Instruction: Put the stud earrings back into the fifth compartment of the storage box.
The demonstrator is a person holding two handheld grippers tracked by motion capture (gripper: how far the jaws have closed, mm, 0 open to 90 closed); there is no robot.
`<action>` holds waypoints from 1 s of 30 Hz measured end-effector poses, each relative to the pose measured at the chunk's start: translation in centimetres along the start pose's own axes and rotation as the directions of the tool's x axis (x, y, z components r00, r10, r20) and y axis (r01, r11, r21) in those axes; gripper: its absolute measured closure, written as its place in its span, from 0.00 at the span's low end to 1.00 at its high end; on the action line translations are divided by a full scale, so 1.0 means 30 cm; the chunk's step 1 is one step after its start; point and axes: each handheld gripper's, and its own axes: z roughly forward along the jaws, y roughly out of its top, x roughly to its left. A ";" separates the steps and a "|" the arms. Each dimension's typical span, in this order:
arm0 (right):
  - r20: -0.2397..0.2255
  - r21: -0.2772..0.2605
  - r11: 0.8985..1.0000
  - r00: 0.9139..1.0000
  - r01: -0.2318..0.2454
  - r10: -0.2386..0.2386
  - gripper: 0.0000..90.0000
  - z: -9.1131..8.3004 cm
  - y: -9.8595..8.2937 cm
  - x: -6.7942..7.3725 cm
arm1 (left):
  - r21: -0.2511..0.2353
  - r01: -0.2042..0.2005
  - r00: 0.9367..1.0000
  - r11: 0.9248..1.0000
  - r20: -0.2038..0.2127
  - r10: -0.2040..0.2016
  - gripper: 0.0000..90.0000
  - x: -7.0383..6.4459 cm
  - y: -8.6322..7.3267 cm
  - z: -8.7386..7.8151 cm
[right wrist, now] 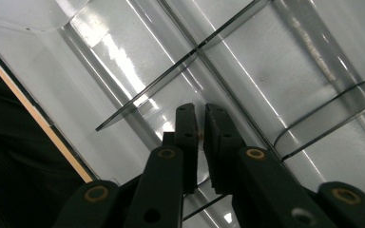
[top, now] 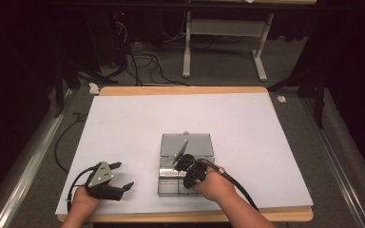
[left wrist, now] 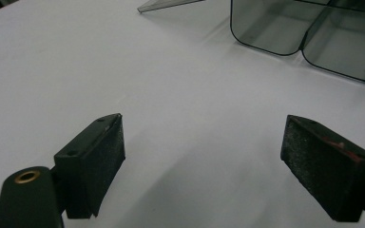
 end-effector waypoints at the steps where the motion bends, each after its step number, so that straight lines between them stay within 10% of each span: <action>1: 0.002 0.003 1.000 1.000 0.001 -0.001 0.92 -0.001 0.000 0.000 | 0.000 0.000 1.000 1.000 0.000 0.000 0.17 0.000 0.000 0.000; 30: 0.086 -0.101 0.982 0.981 -0.163 0.171 0.91 -0.234 -0.209 -0.149 | 0.000 -0.006 1.000 1.000 -0.005 0.006 0.17 -0.002 -0.001 0.000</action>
